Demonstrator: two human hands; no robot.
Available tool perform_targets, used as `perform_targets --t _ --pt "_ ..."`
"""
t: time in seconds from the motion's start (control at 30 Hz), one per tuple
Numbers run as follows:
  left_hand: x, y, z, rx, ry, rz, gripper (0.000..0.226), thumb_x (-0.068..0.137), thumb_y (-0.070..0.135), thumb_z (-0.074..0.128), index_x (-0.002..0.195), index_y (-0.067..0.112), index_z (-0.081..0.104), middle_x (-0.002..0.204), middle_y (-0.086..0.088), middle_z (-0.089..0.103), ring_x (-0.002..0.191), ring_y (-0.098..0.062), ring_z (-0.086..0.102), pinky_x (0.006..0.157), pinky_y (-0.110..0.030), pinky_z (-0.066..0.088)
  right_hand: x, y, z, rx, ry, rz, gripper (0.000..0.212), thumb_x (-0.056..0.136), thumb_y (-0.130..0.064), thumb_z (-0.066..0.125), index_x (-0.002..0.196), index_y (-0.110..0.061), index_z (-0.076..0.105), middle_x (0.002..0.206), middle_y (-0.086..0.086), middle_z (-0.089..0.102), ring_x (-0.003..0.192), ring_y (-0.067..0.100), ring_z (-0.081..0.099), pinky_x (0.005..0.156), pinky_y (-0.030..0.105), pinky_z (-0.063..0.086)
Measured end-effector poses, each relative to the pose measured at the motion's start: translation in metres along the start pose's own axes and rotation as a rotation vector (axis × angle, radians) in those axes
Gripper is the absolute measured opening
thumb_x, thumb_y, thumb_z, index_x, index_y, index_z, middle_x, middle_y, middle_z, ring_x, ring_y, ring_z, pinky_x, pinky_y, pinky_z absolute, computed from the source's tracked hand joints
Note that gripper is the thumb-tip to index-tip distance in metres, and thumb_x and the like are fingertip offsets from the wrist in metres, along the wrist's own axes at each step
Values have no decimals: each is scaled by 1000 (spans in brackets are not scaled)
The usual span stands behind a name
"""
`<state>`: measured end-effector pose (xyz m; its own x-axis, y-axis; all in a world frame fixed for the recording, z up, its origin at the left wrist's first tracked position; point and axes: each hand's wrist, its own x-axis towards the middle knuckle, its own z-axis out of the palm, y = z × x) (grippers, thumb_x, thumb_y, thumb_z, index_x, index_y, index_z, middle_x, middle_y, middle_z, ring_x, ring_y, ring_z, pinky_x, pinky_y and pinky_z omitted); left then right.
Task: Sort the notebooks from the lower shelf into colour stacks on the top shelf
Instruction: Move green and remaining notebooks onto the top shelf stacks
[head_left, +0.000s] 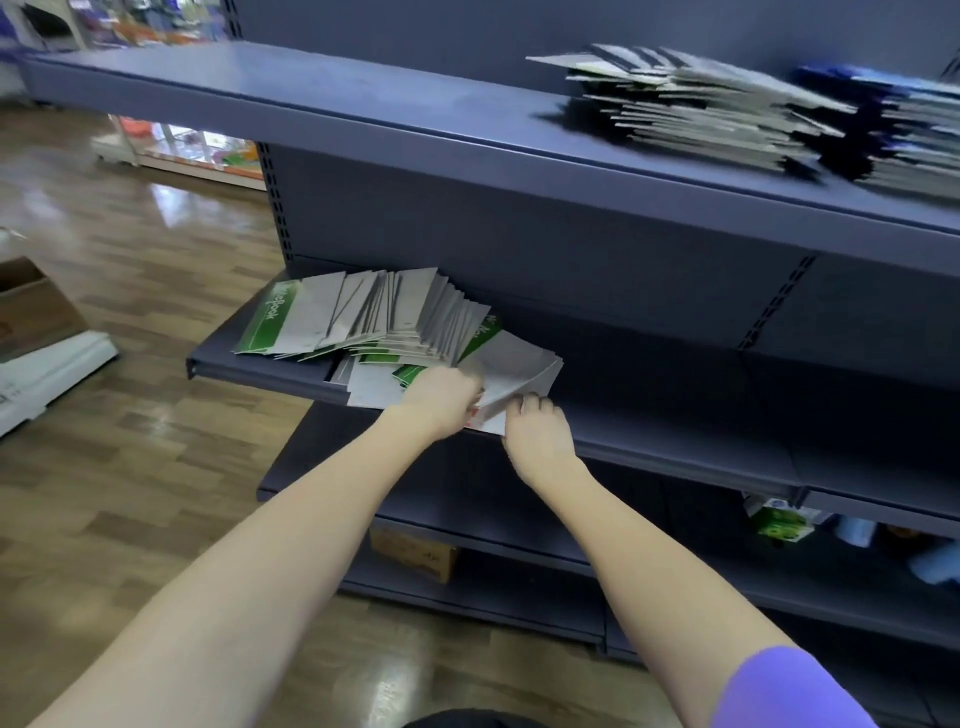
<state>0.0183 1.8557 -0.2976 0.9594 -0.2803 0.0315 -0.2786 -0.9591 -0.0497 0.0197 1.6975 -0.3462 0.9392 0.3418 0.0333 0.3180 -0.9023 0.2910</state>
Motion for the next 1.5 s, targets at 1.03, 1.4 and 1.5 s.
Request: perform_targets --t 1.03,1.4,1.5 --pt "65 211 -29 -210 -139 553 26 93 26 51 119 26 52 107 0 64 95 -25 61 77 -41 52 -104 226 -10 1728 -15 943 25 95 -12 61 120 -9 59 114 13 69 104 33 67 93 52 56" --pt "113 267 -50 -306 -125 193 31 94 41 60 117 22 65 112 0 66 97 -25 63 73 -33 49 -200 319 2 892 163 503 50 90 -7 46 120 -44 62 102 -6 70 85 22 62 68 31 49" --pt "118 284 -50 -423 -188 153 21 92 21 54 107 25 68 115 -2 67 94 -23 62 74 -31 50 -219 336 1 698 363 380 60 78 6 46 117 -35 67 108 -9 71 99 21 60 79 31 51"
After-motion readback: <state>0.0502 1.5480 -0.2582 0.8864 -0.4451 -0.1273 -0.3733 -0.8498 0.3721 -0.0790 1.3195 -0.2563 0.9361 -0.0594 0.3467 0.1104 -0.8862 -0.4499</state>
